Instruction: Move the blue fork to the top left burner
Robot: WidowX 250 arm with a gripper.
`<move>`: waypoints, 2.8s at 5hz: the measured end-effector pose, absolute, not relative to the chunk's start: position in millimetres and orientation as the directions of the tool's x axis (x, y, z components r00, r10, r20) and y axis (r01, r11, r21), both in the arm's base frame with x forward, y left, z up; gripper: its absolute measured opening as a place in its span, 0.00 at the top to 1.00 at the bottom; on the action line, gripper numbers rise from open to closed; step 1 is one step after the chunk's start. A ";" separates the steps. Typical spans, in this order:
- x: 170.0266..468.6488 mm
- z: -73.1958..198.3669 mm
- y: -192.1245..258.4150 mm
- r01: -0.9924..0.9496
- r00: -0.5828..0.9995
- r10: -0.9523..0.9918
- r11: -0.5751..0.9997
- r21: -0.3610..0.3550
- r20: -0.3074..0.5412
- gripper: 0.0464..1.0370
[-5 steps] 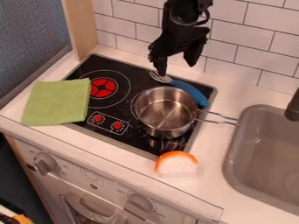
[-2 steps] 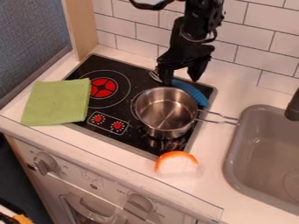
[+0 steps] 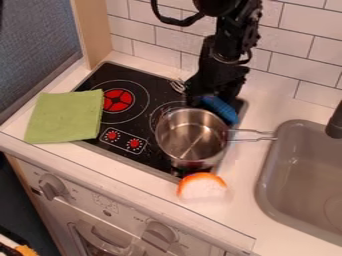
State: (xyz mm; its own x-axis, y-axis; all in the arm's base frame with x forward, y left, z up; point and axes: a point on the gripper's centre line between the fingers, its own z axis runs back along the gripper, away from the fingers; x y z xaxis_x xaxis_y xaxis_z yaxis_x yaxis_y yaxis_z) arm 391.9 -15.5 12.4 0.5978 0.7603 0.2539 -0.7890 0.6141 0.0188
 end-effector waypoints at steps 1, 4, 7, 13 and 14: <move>390.7 9.6 -17.7 -0.784 0.603 0.755 0.621 0.015 0.256 0.38; 386.2 11.0 -18.2 -0.775 0.617 0.736 0.629 0.056 0.280 0.63; 390.8 36.4 1.9 -0.818 0.545 0.765 0.575 0.018 0.342 0.63; 387.9 91.9 106.5 -0.929 0.304 0.874 0.359 -0.084 0.378 0.63; 386.7 75.8 121.5 -0.942 0.292 0.888 0.332 -0.056 0.355 0.63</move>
